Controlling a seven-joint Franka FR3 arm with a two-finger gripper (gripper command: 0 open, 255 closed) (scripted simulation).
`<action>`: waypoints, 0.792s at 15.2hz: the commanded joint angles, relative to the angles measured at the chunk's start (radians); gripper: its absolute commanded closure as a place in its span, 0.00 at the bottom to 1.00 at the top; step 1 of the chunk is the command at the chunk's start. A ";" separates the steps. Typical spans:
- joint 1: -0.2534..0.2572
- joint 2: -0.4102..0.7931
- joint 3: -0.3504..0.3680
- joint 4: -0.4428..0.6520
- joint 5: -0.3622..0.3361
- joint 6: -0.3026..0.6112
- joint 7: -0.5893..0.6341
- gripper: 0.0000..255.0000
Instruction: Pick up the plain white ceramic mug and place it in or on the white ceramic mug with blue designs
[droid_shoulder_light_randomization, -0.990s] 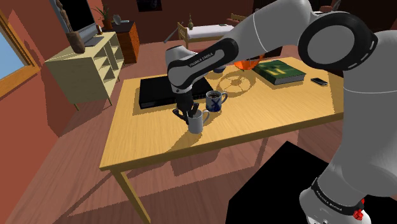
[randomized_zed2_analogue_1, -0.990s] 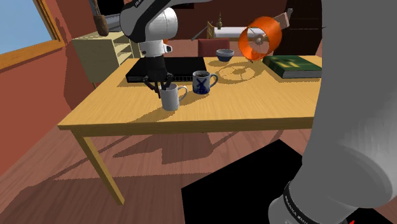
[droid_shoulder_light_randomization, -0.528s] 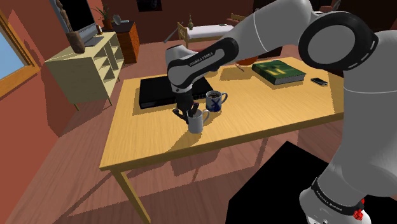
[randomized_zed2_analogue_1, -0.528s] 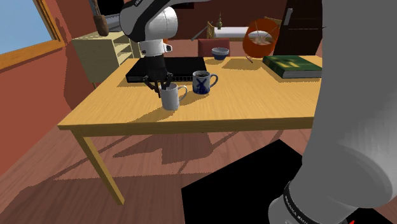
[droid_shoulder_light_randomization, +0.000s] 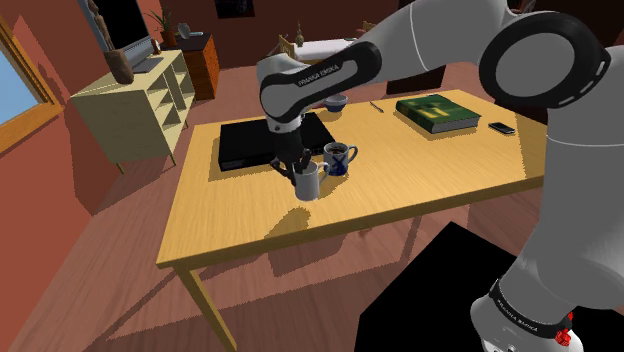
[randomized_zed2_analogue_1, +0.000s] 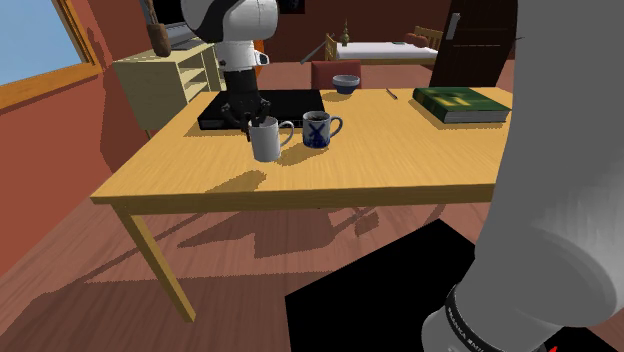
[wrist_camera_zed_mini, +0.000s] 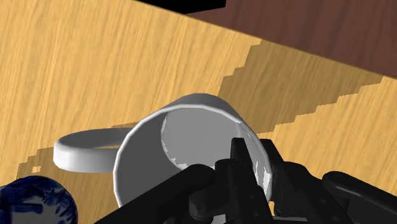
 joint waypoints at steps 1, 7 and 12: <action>-0.001 -0.006 0.000 0.018 0.001 -0.025 -0.001 1.00; -0.001 -0.025 0.002 0.073 0.005 -0.098 -0.001 1.00; -0.001 -0.035 0.003 0.126 0.007 -0.161 0.001 1.00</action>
